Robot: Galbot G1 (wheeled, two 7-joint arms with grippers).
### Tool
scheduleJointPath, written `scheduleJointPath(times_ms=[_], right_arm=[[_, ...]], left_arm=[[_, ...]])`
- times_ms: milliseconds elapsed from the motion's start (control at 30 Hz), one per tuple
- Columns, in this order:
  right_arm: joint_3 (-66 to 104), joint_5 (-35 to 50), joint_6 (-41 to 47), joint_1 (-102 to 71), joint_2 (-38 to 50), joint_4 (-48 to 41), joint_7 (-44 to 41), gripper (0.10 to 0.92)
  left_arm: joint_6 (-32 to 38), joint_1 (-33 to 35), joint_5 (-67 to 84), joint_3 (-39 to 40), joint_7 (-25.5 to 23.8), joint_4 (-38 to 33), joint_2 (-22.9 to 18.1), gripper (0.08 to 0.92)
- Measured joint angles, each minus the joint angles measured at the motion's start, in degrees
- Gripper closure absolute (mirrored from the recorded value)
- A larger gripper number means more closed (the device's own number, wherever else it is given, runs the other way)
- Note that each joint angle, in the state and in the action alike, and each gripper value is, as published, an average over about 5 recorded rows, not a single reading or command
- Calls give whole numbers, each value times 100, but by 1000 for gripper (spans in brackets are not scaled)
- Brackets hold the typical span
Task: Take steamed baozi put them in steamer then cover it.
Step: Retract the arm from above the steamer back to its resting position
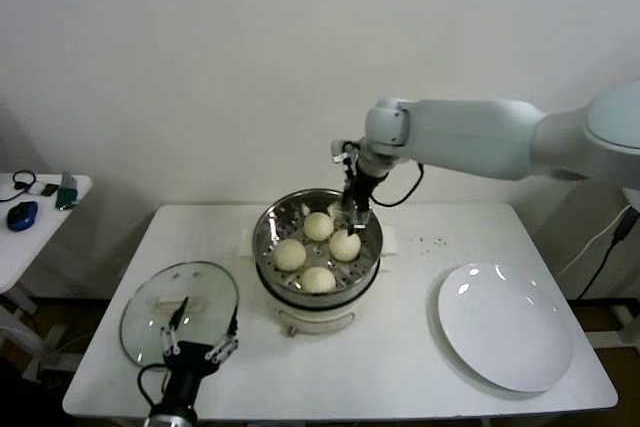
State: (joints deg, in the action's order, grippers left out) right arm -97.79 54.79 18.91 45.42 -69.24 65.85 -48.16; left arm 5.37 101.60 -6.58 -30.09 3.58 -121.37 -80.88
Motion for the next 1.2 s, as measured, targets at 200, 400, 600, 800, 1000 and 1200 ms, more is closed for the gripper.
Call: scheduleJointPath(times_ms=[200, 400, 600, 800, 1000, 1200], right_arm=[[369, 115, -696, -157, 862, 399, 929, 203], [1218, 66, -1281, -813, 1803, 832, 1799, 202], [2670, -131, -1709, -2033, 2632, 1196, 2401, 203], [4157, -354, -2056, -3387, 3290, 1568, 2861, 203], [5894, -659, -2249, -5009, 3640, 1937, 3160, 203], [8001, -1111, -2311, -6941, 3590, 2277, 3330, 203]], left_arm=[[-58, -102, -91, -15, 9, 20, 3, 177], [-134, -204, -221, -27, 54, 73, -15, 177], [-155, -290, -446, -18, 82, 118, -39, 177], [-181, -327, -665, -22, 106, 144, -86, 177], [-246, -359, -810, -91, 136, 116, -80, 177], [-321, -442, -1068, -158, 177, 109, -46, 177]])
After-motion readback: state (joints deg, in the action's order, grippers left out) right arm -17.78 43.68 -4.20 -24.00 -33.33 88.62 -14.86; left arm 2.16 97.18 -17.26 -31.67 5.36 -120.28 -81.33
